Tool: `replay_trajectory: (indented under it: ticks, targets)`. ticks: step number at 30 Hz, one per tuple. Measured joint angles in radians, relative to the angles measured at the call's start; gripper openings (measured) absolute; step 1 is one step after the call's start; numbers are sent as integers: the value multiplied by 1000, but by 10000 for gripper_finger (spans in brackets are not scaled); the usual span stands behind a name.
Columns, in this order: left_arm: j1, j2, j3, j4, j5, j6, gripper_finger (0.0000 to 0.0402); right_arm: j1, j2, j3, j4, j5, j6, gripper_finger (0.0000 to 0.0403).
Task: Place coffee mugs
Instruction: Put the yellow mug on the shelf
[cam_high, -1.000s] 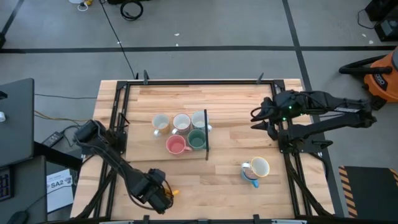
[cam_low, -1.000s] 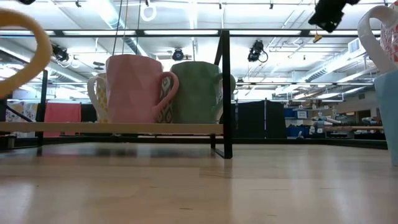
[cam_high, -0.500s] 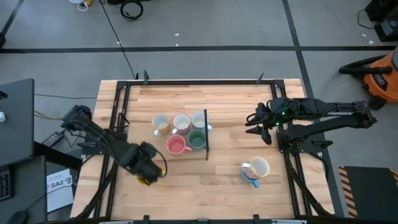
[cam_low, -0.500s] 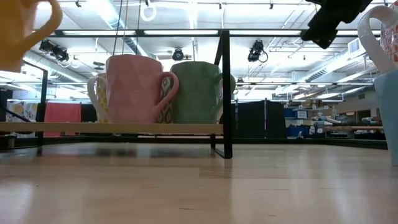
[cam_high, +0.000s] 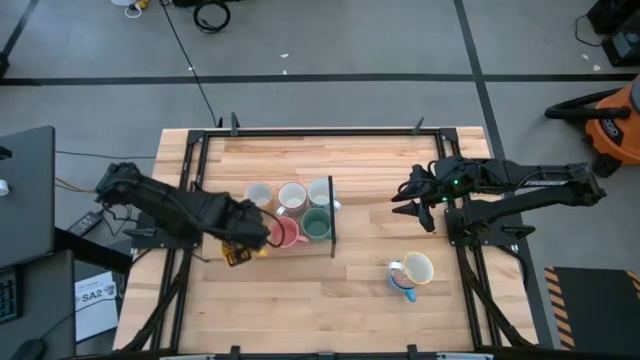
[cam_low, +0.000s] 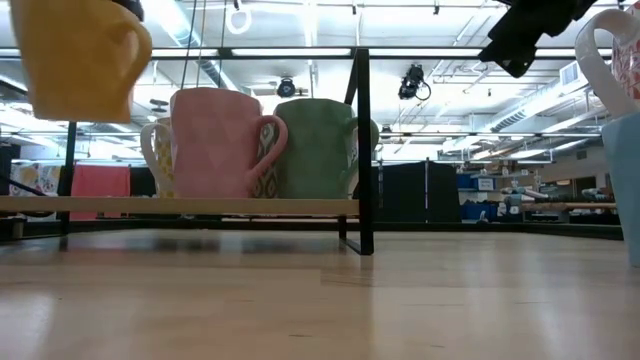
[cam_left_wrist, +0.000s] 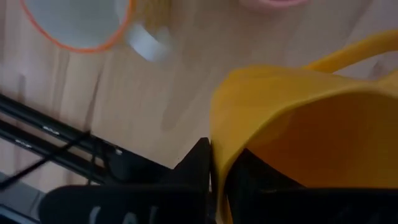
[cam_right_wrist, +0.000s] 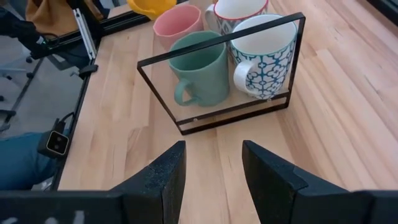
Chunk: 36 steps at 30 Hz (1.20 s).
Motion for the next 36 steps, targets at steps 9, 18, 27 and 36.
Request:
replay_trajectory:
  ticks: [9,18,27,36]
  targets:
    - [70,0,0,1,-26,93,36,0,0,0,0,0,0,163]
    - [75,0,-76,75,-7,89,36,0,0,0,-1,-1,-6,163]
    - [98,-1,-182,135,0,169,36,0,0,0,-1,-1,-7,163]
    - [165,-1,-235,261,8,240,36,0,0,0,-1,-1,-7,163]
